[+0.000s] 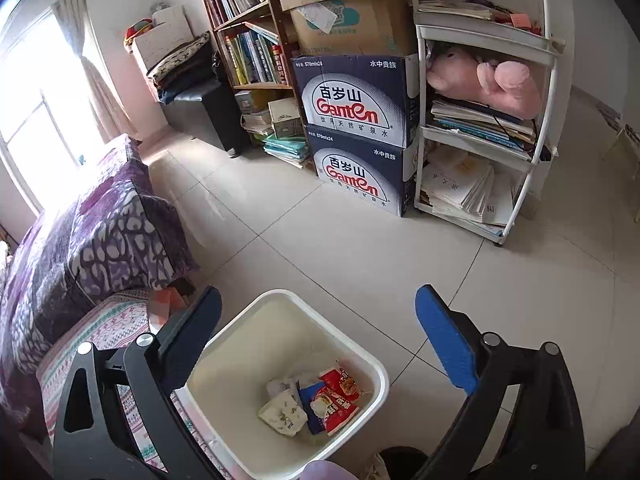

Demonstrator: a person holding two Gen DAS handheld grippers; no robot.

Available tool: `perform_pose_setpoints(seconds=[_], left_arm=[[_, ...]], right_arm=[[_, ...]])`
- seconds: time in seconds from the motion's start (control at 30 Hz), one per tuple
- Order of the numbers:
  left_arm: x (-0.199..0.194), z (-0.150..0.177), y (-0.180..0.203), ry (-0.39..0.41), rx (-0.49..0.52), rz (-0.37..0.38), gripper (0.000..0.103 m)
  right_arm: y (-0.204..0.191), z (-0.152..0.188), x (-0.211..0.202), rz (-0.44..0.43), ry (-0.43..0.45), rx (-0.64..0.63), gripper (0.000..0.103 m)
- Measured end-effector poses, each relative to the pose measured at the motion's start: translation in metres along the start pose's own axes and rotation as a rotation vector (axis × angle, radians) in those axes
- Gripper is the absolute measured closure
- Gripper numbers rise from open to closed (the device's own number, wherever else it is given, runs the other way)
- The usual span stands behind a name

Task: Collect trash
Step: 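Lower the white tissue pack into the bin and open the left tool, then grasp the blue biscuit box on the bed with the left tool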

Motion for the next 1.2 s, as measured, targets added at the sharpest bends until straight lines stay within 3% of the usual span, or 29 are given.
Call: perform_pose_setpoints(seconds=[0.23,0.33,0.5,0.67,0.83,0.93,1.03,1.2], left_arm=[[-0.001,0.011,-0.061,-0.035,-0.057,-0.188,0.010],[0.002,0.019,-0.095,-0.082,-0.092,-0.294,0.010],[0.009,0.038,-0.167,-0.221,-0.201,-0.393,0.010],[0.003,0.059,-0.246,-0.282,-0.393,-0.416,0.010],[-0.009,0.075,-0.324,-0.278,-0.667,-0.388,0.010],[-0.007,0.074,-0.350,-0.291,-0.625,-0.437,0.010],[0.009,0.080,-0.367,-0.364,-0.610,-0.373,0.008],[0.024,0.091,-0.389,-0.404,-0.635,-0.322,0.008]], right_arm=[[-0.045,0.026,0.003,-0.050,-0.047,-0.074,0.007],[-0.068,0.040,0.005,-0.068,-0.076,-0.121,0.007],[-0.109,0.067,0.010,-0.099,-0.139,-0.207,0.007],[-0.142,0.091,0.013,-0.113,-0.178,-0.273,0.007],[-0.169,0.113,0.015,-0.109,-0.198,-0.337,0.007],[-0.179,0.122,0.017,-0.105,-0.212,-0.372,0.007],[-0.188,0.129,0.020,-0.102,-0.227,-0.395,0.007],[-0.199,0.136,0.024,-0.114,-0.250,-0.412,0.007]])
Point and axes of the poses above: each gripper's, at about its wrist camera, not at the fingertips, and x roughly the way its jaws point, y to its right, z to its underside, the point moved 3 cm from there along x, roughly the way its jaws point, and after that the axes turned 12 degrees about -y, right-handed, at the moved point
